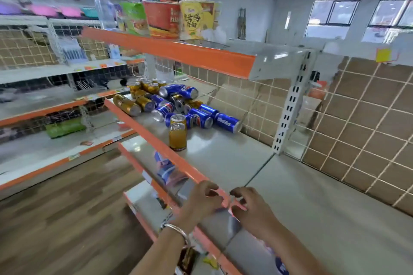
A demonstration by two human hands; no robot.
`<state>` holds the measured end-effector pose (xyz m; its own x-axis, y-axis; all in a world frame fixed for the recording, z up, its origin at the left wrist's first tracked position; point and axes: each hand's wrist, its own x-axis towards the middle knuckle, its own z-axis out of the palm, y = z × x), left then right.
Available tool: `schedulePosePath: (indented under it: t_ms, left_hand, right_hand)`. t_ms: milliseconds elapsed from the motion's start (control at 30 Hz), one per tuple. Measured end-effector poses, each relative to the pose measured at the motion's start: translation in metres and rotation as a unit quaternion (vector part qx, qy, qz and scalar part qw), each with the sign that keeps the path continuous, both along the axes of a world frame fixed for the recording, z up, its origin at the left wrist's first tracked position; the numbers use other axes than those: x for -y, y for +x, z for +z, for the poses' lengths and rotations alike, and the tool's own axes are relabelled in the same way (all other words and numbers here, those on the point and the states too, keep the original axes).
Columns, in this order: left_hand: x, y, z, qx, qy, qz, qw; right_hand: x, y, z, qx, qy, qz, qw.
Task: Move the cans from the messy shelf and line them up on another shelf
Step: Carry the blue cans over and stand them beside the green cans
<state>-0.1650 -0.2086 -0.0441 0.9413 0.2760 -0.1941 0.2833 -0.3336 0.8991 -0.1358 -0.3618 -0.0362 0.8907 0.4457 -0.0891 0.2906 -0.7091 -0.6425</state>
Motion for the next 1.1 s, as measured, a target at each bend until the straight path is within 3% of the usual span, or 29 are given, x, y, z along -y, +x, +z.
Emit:
schedulePosePath:
  t_ms: [100, 233, 300, 567, 1100]
  left_hand:
    - [-0.058, -0.019, -0.007, -0.005, 0.021, -0.020, 1.000]
    - [-0.122, -0.045, -0.019, -0.073, 0.025, -0.033, 0.996]
    - [-0.146, -0.055, -0.025, -0.102, 0.040, -0.038, 0.993]
    - [-0.219, -0.050, -0.031, -0.090, 0.085, -0.015, 0.992]
    - [-0.409, 0.112, -0.017, -0.063, 0.212, 0.037, 0.975]
  right_hand:
    - [-0.049, -0.005, -0.002, -0.059, -0.014, 0.050, 0.997]
    - [-0.100, -0.009, -0.009, -0.130, -0.198, 0.170, 0.957]
    - [-0.123, -0.011, -0.013, -0.165, -0.229, 0.188, 0.941]
    - [-0.211, 0.025, -0.007, -0.168, -0.173, 0.217, 0.946]
    - [-0.399, 0.182, 0.016, -0.151, -0.089, 0.229, 0.958]
